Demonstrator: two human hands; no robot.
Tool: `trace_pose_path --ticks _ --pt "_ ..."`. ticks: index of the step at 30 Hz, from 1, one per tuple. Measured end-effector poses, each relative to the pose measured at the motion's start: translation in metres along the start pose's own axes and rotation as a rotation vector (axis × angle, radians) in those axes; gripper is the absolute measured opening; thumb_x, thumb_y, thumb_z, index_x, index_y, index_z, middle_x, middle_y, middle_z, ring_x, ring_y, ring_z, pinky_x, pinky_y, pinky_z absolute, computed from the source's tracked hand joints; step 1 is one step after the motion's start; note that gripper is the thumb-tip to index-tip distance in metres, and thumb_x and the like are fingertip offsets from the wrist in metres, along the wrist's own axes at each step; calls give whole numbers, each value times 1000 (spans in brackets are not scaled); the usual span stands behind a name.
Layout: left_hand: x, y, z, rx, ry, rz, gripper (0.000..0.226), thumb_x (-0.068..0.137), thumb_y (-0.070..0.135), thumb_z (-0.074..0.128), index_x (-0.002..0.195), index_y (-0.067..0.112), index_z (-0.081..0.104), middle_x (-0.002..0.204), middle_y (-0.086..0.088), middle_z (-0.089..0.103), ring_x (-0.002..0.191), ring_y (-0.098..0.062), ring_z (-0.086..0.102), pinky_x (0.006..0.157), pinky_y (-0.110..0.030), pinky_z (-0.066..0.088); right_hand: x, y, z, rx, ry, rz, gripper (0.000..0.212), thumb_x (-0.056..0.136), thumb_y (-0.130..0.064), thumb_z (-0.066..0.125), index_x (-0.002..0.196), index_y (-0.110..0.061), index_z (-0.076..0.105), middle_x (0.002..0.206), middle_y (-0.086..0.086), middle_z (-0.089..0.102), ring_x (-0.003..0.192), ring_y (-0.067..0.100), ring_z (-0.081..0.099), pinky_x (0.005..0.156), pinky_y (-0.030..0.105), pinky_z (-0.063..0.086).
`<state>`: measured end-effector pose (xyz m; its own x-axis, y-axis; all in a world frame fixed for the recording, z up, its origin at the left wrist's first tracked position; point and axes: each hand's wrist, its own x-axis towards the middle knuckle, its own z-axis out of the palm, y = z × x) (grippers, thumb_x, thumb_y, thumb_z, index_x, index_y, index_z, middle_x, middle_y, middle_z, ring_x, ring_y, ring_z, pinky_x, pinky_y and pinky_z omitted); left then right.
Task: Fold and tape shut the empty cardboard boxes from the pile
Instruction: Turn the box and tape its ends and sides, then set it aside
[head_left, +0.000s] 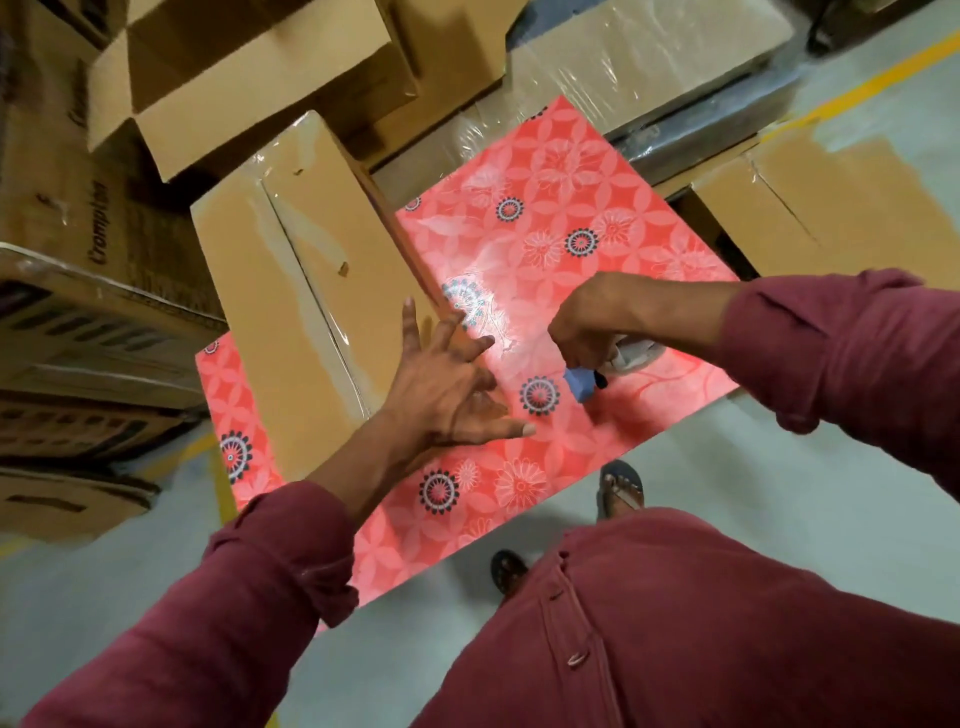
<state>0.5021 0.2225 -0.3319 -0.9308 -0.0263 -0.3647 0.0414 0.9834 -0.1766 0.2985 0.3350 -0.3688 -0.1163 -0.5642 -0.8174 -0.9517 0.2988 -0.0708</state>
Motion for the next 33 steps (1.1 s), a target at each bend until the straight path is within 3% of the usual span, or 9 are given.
trace_pose_path --ticks 4,7,11,17,19,22,26,28,33 --pt "25 -3 -13 41 -179 63 124 50 113 0 110 40 80 128 13 70 150 -29 29 109 -79 -20 3 11 4 -60 -59 -50 29 94 -34 67 108 -11 77 90 3 71 75 27 53 68 30 45" --pt "24 -16 -22 4 -189 131 124 60 110 5 137 35 66 146 13 60 157 -27 21 110 -79 -18 6 21 8 -73 -37 -82 41 95 -18 63 135 -17 68 131 3 70 105 32 67 74 28 42" --pt "13 -32 -18 -71 33 205 101 75 103 15 100 30 80 100 16 73 129 -17 50 118 -72 3 8 33 10 44 0 -171 50 96 -9 62 145 -18 59 141 7 61 95 25 55 76 26 39" --pt "27 -16 -5 42 -154 218 101 70 107 15 91 32 81 86 14 75 125 -16 54 117 -74 -3 22 39 14 143 27 -223 54 90 -3 64 140 -24 64 123 3 62 89 24 56 74 32 48" --pt "27 -16 -7 54 -176 219 105 70 106 10 96 34 81 89 14 76 133 -17 51 116 -76 -6 29 43 12 186 23 -242 56 88 -1 65 138 -24 65 120 -1 61 92 26 60 79 30 54" --pt "24 -19 -8 -21 -174 213 111 73 103 7 129 32 71 129 15 71 153 -21 32 114 -77 -13 42 46 6 201 19 -241 57 86 -5 69 137 -29 66 129 0 63 107 31 66 94 37 56" --pt "16 -23 1 -458 78 38 108 80 98 19 148 23 58 153 7 56 159 -18 21 119 -70 -11 42 46 -2 218 27 -192 59 88 -10 73 142 -29 62 134 2 58 101 18 54 84 30 47" --pt "5 -25 12 -634 305 -142 96 87 91 25 141 22 65 149 5 59 155 -20 31 123 -65 0 41 43 0 240 19 -179 60 86 -12 77 142 -28 63 123 -2 56 99 16 52 76 23 41" --pt "-37 -27 38 -739 733 -444 63 101 63 43 122 14 76 131 -2 71 135 -25 56 110 -60 39 45 34 9 266 162 -90 54 71 -16 75 121 -38 76 105 -2 74 93 23 65 83 35 58"
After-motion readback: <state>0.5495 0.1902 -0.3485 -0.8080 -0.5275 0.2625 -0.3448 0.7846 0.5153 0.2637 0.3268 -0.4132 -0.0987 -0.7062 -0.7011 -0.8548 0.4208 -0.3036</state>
